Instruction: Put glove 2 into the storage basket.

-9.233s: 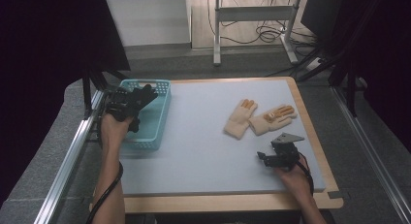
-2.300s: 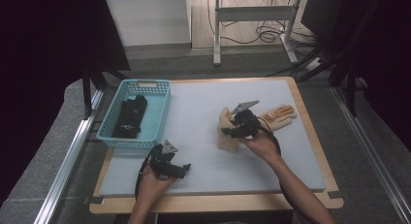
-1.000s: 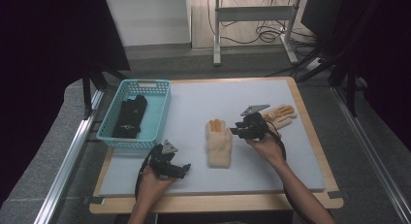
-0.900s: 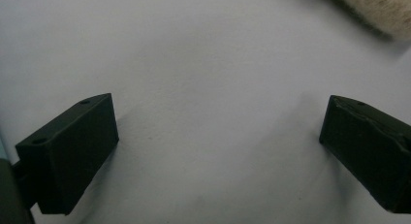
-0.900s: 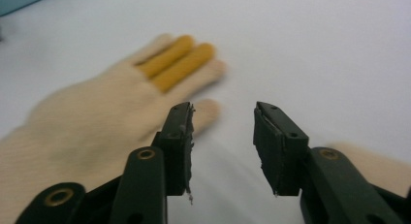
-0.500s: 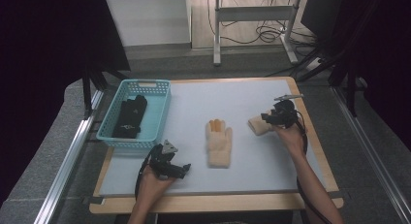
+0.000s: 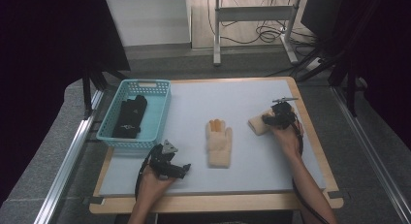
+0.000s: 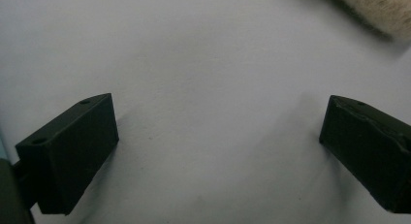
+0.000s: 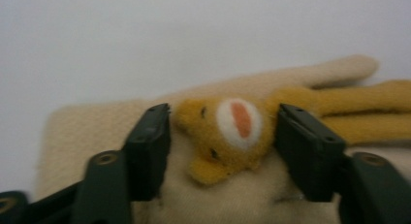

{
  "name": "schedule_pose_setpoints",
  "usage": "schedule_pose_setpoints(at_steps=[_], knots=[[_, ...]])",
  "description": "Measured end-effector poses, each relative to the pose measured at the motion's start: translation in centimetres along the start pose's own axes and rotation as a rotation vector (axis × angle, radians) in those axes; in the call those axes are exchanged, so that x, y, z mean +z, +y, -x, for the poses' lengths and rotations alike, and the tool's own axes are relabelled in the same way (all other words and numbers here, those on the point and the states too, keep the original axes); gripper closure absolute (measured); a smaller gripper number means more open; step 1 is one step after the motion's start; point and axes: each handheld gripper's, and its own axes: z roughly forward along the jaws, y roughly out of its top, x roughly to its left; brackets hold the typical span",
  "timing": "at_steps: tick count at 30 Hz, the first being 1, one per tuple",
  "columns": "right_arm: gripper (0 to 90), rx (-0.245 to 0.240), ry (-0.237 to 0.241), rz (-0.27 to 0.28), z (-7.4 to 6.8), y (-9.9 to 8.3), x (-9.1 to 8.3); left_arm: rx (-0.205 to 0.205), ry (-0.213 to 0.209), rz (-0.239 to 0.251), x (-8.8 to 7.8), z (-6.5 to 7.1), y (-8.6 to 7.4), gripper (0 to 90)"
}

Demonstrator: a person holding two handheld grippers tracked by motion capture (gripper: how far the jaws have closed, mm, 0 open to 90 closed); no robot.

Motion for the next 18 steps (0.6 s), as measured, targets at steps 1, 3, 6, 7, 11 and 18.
schedule_pose_setpoints(at_steps=[1, 3, 6, 7, 11, 18], knots=[[50.6, -0.011, -0.006, 0.002, -0.1, 0.0, 0.1, 0.000, 0.000, 0.000, 0.0, 0.0, 0.0, 0.6], [56.9, -0.019, -0.012, 0.011, -0.1, -0.2, 0.0, 0.000, 0.000, 0.000, 0.0, 0.0, 0.0, 0.6], [60.0, -0.044, 0.011, 0.029, 0.2, -0.5, -0.6, 0.000, 0.000, 0.000, 0.0, 0.0, 0.0, 0.6], [60.0, -0.044, 0.011, 0.029, 0.2, -0.5, -0.6, 0.000, 0.000, 0.000, 0.0, 0.0, 0.0, 0.6], [60.1, -0.067, 0.067, 0.084, 0.6, -0.6, -1.9, -0.002, 0.000, 0.002, 0.0, 0.0, 0.0, 0.6], [59.8, -0.130, 0.180, 0.151, -0.2, -0.2, -5.1, 0.000, 0.001, 0.000, 0.0, 0.0, 0.0, 0.6]])
